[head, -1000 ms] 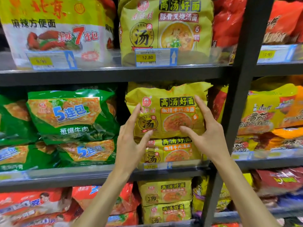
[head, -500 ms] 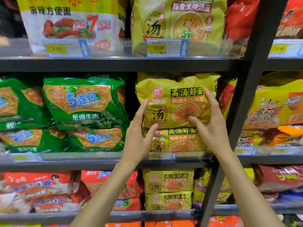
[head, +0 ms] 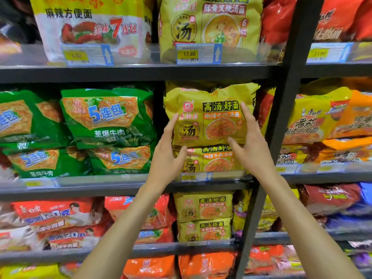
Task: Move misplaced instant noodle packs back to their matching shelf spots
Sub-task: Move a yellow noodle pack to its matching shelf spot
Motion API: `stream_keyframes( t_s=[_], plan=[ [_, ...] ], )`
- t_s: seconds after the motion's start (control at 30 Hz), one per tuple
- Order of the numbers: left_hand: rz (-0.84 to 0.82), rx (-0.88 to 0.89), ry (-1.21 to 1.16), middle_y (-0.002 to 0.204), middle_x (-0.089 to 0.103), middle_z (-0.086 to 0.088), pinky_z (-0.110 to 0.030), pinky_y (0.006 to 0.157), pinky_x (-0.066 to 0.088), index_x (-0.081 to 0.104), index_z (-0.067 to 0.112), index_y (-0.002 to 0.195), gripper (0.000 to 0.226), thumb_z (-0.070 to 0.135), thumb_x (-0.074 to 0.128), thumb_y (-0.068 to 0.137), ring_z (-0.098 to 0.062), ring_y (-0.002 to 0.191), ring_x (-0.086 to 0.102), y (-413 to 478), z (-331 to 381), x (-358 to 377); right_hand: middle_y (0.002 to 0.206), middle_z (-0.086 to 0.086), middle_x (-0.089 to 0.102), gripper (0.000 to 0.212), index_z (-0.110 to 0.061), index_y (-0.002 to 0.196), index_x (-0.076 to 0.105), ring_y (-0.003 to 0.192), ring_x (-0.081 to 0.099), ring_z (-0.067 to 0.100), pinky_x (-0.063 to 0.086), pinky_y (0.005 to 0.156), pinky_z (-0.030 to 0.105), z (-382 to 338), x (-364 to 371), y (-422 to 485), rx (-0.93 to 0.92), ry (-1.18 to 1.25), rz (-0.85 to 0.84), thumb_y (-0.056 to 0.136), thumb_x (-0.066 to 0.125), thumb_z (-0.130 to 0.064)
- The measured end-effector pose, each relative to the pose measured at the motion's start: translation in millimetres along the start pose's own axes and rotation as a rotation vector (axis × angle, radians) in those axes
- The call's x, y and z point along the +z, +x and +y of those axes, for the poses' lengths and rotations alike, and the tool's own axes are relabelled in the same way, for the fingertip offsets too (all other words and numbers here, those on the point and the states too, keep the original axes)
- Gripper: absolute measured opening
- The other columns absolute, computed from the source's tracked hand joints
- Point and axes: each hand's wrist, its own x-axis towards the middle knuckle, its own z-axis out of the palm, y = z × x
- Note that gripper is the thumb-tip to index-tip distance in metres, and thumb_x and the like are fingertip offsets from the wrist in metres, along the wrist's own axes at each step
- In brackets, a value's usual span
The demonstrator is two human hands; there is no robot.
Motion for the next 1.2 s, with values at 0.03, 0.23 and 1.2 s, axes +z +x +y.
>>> stream_keyframes(
  t_s=[0.03,0.23,1.2],
  plan=[
    [-0.015,-0.006,0.003,0.165,0.027,0.018,-0.053,0.109,0.047,0.011,0.045,0.159,0.087,0.011,0.062,0.098,-0.012,0.151,0.033,-1,1,-2,0.164,-0.005,0.025,0.093,-0.043,0.158,0.004,0.128,0.028,-0.008,0.035,0.095,0.025,-1,-1,-1,0.003,-0.011,-0.004,0.095,0.066,-0.016],
    [-0.074,-0.021,0.02,0.165,0.026,0.019,-0.049,0.111,0.046,0.005,0.053,0.157,0.091,0.014,0.062,0.098,-0.007,0.147,0.034,-6,4,-9,0.163,-0.007,0.025,0.095,-0.047,0.157,-0.003,0.111,0.054,0.024,0.05,0.086,0.034,-9,-7,-10,0.032,-0.077,-0.056,0.096,0.065,-0.02],
    [-0.181,-0.271,0.489,0.139,0.063,-0.001,-0.039,0.104,0.048,0.054,0.021,0.141,0.041,0.026,0.058,0.1,-0.019,0.131,0.056,-78,74,-92,0.164,0.009,0.017,0.08,-0.024,0.159,0.012,0.14,0.037,0.039,0.048,0.095,0.053,-47,-52,-46,0.031,-0.529,-0.337,0.096,0.06,-0.037]
  ],
)
